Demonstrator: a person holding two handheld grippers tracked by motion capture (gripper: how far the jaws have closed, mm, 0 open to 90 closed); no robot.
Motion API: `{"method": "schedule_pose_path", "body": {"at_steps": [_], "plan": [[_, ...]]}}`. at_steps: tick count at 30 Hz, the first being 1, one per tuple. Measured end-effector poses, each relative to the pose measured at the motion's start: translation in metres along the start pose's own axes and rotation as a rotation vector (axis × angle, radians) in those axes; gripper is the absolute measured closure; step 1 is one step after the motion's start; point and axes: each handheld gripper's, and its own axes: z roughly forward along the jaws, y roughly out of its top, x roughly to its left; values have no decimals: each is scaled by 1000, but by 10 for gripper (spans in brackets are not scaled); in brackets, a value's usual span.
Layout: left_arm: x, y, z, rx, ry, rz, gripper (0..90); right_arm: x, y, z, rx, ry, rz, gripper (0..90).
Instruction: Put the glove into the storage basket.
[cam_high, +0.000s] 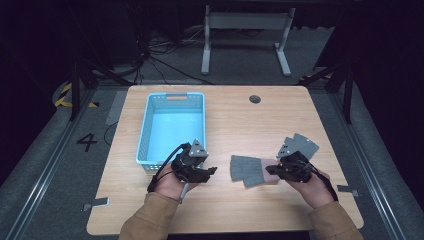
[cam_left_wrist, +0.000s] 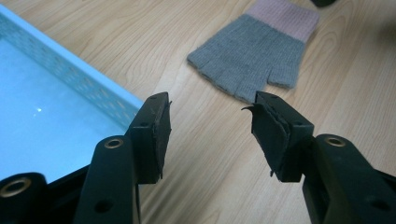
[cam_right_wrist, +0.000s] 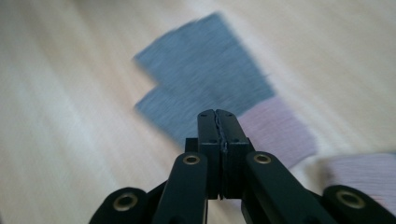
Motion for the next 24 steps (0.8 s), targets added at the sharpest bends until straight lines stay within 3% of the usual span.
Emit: {"method": "schedule_pose_path", "body": {"at_steps": [4,10,21,24], "plan": [[0,-5,-4,4,14,-13,473,-12,0,-4,-79,-61,77,897],[2,-14,-11,4,39,-35,472,-25,2,-1,-89,-116,134,897],[5,-28,-21,5,67,-77,470,-48,2,21,-19,-191,217,898],[5,-29,-22,5,70,-71,470,-52,0,25,-2,-204,237,898]]}}
